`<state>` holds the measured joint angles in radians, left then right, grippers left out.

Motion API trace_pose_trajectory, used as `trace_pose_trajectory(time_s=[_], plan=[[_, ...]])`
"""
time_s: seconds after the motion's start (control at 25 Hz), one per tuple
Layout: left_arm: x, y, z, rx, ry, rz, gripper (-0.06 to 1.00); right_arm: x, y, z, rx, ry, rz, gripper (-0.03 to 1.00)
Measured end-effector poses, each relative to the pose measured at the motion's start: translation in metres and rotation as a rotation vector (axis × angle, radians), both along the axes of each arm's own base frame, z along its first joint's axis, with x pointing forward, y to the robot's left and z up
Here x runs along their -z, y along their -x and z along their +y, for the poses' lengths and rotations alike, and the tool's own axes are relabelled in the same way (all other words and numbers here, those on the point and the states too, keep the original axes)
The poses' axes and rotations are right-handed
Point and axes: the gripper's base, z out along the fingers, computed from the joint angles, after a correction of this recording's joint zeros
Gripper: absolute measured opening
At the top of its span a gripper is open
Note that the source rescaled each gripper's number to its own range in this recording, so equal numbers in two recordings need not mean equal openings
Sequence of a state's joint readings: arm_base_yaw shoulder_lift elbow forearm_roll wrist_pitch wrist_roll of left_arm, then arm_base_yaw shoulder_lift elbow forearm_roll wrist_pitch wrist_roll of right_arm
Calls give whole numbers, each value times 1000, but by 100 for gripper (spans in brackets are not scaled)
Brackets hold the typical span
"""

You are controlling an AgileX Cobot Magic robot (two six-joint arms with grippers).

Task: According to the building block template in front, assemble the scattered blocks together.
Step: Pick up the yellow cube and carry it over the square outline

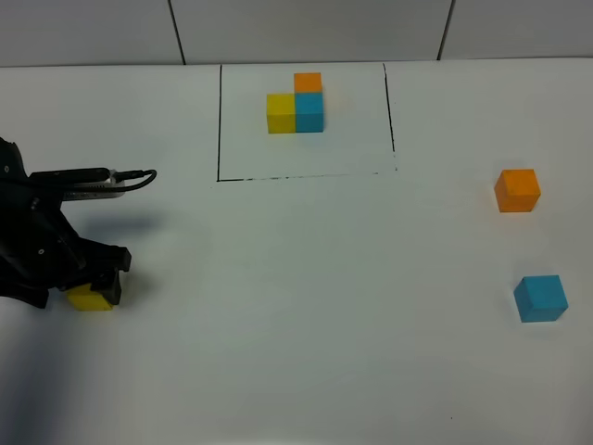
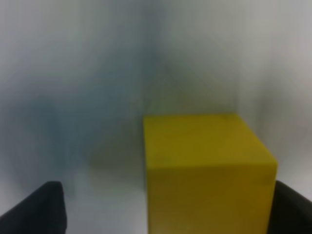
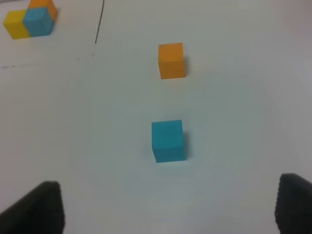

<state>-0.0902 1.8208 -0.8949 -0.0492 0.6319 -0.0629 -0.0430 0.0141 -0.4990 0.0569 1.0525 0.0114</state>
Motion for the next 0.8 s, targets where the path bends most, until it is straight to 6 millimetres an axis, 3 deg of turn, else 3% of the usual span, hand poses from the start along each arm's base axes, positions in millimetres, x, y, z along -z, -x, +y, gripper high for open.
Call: trace_pose_trajectory(time_s=[0.36, 0.68, 0.8], plan=[[0, -1, -11, 30, -44, -21, 90, 0, 0, 0, 0, 0, 0, 75], [0, -1, -9, 14, -87, -29, 89, 0, 0, 0, 0, -1, 0, 75], [0, -2, -10, 7, -82, -31, 78, 0, 0, 0, 0, -1, 0, 75]])
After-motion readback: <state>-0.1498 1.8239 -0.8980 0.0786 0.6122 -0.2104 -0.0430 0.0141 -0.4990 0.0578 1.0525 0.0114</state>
